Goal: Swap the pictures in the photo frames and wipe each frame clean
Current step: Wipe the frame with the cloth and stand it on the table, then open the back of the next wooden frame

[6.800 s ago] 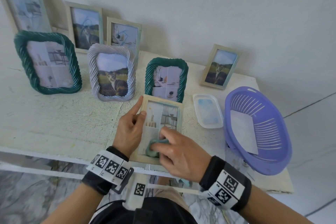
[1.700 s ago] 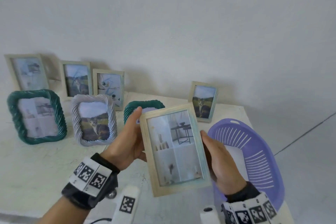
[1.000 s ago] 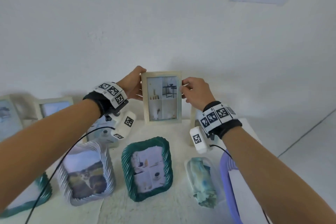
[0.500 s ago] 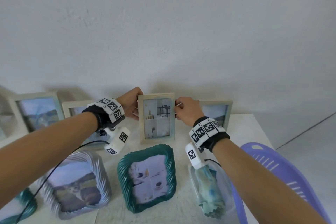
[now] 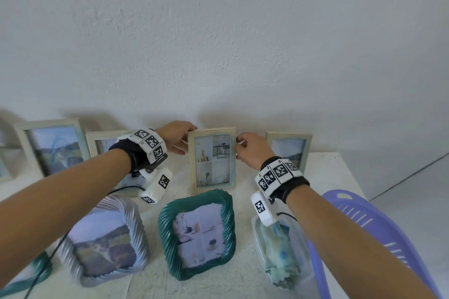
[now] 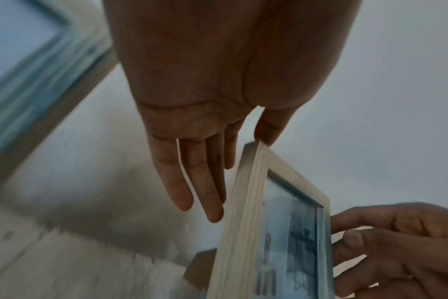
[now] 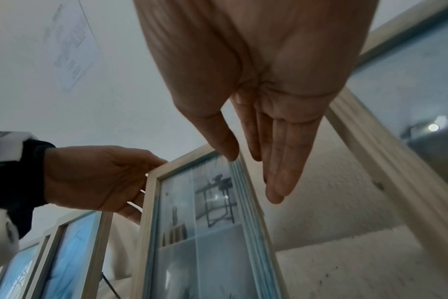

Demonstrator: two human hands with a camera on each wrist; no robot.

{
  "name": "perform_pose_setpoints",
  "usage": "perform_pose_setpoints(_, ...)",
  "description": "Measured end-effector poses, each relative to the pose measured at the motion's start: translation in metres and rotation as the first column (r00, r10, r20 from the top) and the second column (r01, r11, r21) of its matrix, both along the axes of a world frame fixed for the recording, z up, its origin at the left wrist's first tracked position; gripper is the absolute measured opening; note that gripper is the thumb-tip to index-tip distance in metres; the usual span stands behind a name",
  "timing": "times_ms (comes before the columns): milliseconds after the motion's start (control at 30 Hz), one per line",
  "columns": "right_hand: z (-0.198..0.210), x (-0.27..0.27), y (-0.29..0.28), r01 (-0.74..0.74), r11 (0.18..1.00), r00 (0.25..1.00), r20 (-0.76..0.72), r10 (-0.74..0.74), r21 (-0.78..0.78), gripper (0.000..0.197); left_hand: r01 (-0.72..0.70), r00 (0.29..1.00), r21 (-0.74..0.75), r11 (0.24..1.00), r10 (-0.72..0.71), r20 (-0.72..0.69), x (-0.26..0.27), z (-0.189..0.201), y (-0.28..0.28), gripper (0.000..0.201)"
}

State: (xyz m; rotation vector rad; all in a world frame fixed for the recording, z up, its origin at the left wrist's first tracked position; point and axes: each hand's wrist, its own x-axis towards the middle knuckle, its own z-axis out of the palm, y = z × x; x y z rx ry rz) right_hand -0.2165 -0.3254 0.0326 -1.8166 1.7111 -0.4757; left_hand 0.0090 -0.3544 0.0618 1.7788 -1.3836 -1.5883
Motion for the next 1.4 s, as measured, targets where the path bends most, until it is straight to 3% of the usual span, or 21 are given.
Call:
perform_pose_setpoints(167, 0.038, 0.001, 0.005, 0.001, 0.993, 0.995, -0.098, -0.012, -0.116, 0.034, 0.217, 0.963, -0.252, 0.943, -0.165, 0.213, 0.02, 0.036, 0.004, 0.03)
perform_pose_setpoints(367, 0.094, 0.043, 0.007, -0.133, 0.965, 0.985, -0.139, 0.103, -0.226, 0.029, 0.232, 0.929, -0.381, 0.895, -0.088, 0.36, 0.069, 0.083, 0.012, 0.029)
perform_pose_setpoints(467, 0.11, 0.082, 0.002, -0.286, 0.943, 0.949, -0.188, 0.254, -0.169, 0.028, 0.316, 0.791, -0.352, 0.881, -0.04, 0.61, 0.098, 0.089, 0.019, 0.033)
perform_pose_setpoints(567, 0.109, 0.124, -0.009, -0.412, 0.906, 0.878, -0.311, 0.365, -0.099, 0.029, 0.384, 0.656, -0.266, 0.884, -0.059, 0.753, 0.12, 0.082, 0.025, 0.037)
perform_pose_setpoints(800, 0.093, 0.201, -0.023, -0.483, 0.87, 0.717, -0.524, 0.46, 0.102, 0.042, 0.492, 0.417, -0.034, 0.87, -0.201, 0.886, 0.153, 0.058, 0.03, 0.044)
perform_pose_setpoints(900, 0.084, 0.218, -0.025, -0.488, 0.861, 0.693, -0.535, 0.484, 0.146, 0.038, 0.536, 0.361, 0.004, 0.844, -0.234, 0.903, 0.161, 0.051, 0.029, 0.043)
perform_pose_setpoints(1033, 0.077, 0.224, -0.027, -0.505, 0.847, 0.681, -0.528, 0.508, 0.165, 0.029, 0.58, 0.4, -0.029, 0.814, -0.253, 0.881, 0.173, 0.05, 0.03, 0.036)
perform_pose_setpoints(1167, 0.09, 0.21, -0.027, -0.474, 0.87, 0.773, -0.408, 0.485, 0.135, 0.029, 0.582, 0.543, -0.152, 0.799, -0.243, 0.804, 0.185, 0.071, 0.036, 0.032)
perform_pose_setpoints(1300, 0.12, 0.179, -0.017, -0.381, 0.925, 0.924, -0.024, 0.381, 0.017, 0.021, 0.557, 0.721, -0.322, 0.766, -0.253, 0.645, 0.197, 0.109, 0.046, 0.024)
perform_pose_setpoints(1367, 0.135, 0.162, -0.003, -0.293, 0.954, 0.924, 0.242, 0.297, -0.054, 0.017, 0.506, 0.812, -0.429, 0.749, -0.244, 0.531, 0.196, 0.131, 0.058, 0.03)
perform_pose_setpoints(1400, 0.142, 0.153, 0.007, -0.249, 0.966, 0.885, 0.388, 0.256, -0.069, 0.014, 0.471, 0.851, -0.477, 0.742, -0.241, 0.466, 0.193, 0.141, 0.066, 0.038)
